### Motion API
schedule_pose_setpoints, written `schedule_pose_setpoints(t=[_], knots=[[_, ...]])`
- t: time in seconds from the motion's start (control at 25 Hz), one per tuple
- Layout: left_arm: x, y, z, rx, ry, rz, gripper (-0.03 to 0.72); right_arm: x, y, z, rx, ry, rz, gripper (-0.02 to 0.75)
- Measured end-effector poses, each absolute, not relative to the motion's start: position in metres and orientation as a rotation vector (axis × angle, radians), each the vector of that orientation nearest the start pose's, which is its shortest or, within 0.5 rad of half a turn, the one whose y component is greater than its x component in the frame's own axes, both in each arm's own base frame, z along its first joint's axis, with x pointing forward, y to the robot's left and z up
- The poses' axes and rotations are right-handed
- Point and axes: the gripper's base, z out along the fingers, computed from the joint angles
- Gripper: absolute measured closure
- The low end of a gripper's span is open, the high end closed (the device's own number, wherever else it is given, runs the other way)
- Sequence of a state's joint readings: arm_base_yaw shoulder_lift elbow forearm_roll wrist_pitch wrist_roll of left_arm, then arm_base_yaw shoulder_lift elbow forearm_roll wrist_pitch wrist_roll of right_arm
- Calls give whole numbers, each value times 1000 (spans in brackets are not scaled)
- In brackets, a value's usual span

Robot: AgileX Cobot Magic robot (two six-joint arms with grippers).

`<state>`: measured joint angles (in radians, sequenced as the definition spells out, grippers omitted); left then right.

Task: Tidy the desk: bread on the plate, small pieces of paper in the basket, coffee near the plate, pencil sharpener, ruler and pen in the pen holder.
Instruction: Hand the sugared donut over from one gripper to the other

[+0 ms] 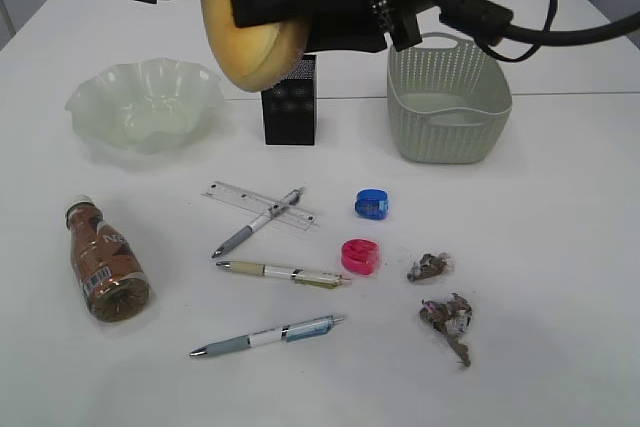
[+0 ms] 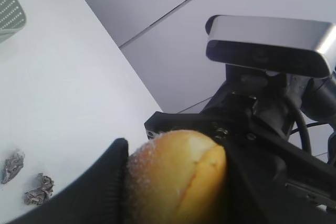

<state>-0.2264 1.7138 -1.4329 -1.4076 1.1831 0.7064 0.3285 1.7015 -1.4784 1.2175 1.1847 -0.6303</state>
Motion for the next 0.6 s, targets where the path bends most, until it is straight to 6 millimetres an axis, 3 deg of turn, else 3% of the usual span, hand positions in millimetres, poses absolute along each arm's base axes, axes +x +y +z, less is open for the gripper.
schedule_pose_setpoints(t=[0.4,0.6], knots=[[332,-162,349,495,2115,-1608,488,312,190,352,-692,2231,1492,473],[332,-162,349,497,2117,-1606,498,311,190,352,-695,2235,1493,462]])
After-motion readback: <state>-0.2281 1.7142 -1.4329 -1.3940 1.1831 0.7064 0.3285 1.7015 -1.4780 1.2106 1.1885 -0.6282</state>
